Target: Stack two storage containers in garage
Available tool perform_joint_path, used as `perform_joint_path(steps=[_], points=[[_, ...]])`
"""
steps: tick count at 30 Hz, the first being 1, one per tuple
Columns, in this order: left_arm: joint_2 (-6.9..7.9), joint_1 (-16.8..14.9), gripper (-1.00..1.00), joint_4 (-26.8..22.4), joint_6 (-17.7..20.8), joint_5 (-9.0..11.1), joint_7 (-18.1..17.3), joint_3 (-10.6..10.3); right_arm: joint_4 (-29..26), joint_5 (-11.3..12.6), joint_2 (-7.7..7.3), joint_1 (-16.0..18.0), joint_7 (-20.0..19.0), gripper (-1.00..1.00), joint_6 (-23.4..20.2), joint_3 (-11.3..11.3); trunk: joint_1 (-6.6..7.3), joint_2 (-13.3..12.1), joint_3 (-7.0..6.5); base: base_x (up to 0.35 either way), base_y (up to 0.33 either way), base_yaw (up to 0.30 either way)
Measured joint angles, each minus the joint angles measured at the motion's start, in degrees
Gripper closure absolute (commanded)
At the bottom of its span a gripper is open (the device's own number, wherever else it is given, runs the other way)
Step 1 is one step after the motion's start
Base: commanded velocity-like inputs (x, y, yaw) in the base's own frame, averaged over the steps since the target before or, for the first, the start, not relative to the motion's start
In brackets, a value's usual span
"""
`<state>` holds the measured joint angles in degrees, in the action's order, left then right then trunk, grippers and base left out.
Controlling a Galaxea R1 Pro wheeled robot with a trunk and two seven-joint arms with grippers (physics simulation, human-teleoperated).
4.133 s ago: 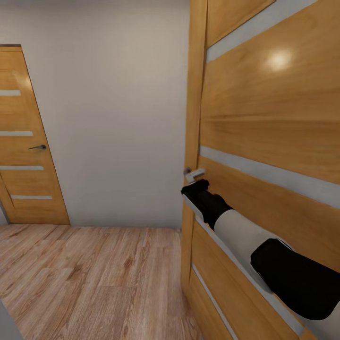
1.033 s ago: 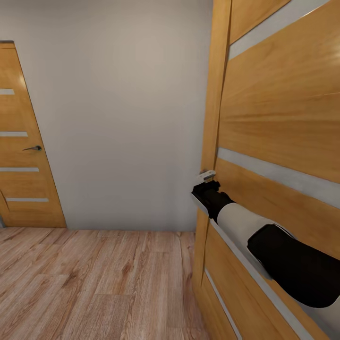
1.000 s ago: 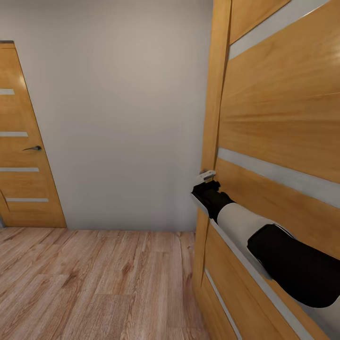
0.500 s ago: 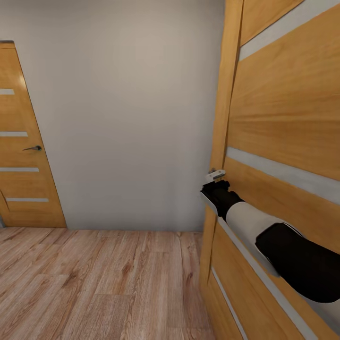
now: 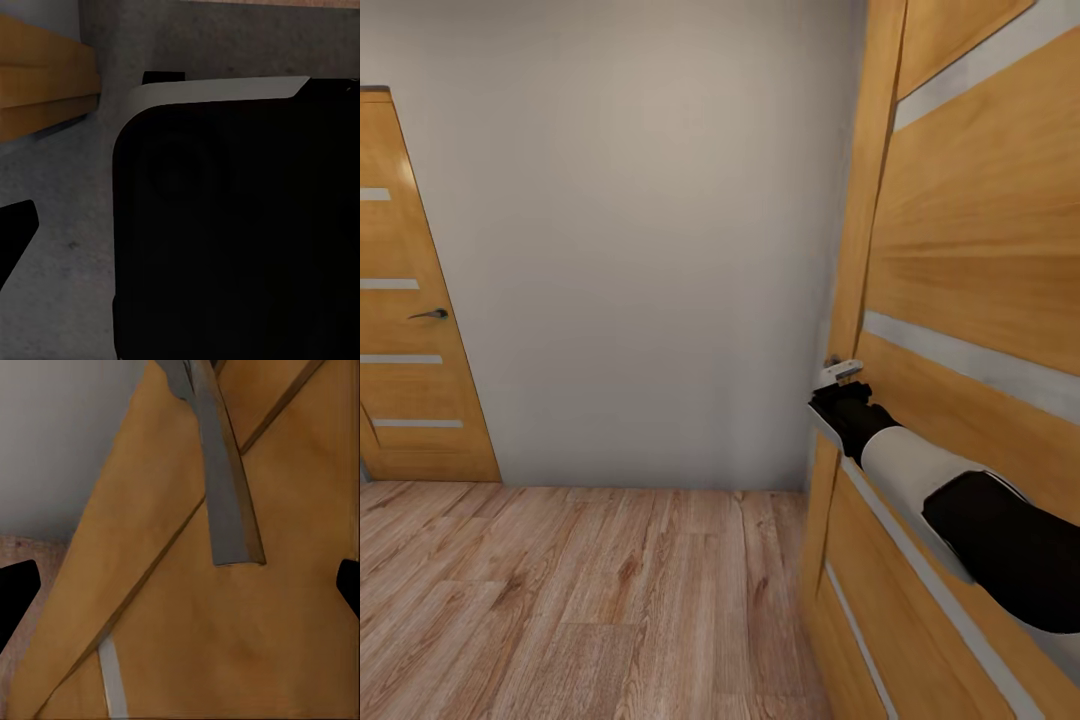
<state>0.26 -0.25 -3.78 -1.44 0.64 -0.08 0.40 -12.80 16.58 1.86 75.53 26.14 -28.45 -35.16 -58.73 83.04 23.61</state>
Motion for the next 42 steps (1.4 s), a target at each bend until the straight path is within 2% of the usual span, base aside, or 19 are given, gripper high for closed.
perform_joint_path(steps=[10, 30, 33, 42], points=[[0.0, 0.0, -1.0, 0.0, 0.0, 0.0, 0.0, 0.0, -0.34, 0.12, -2.06, 0.0, -0.02, -1.0, 0.05, -0.03, 0.0, 0.0, 0.0, 0.0, 0.0, 0.0], [0.0, 0.0, -1.0, 0.01, 0.0, 0.0, 0.0, 0.0, -0.38, -0.14, -4.62, 0.03, -0.06, -1.0, 0.07, -0.14, 0.0, 0.0, 0.0, 0.0, 0.0, 0.0], [0.0, 0.0, -1.0, 0.01, 0.0, 0.0, 0.0, 0.0, -0.32, -0.15, -5.42, 0.03, -0.29, -1.0, 0.06, -0.11, 0.0, 0.0, 0.0, 0.0, 0.0, 0.0], [0.0, 0.0, -1.0, 0.0, 0.0, 0.0, 0.0, 0.0, -0.36, -0.22, -5.44, 0.03, -0.47, -1.0, -0.08, -0.1, 0.0, 0.01, 0.0, 0.0, 0.0, 0.0]])
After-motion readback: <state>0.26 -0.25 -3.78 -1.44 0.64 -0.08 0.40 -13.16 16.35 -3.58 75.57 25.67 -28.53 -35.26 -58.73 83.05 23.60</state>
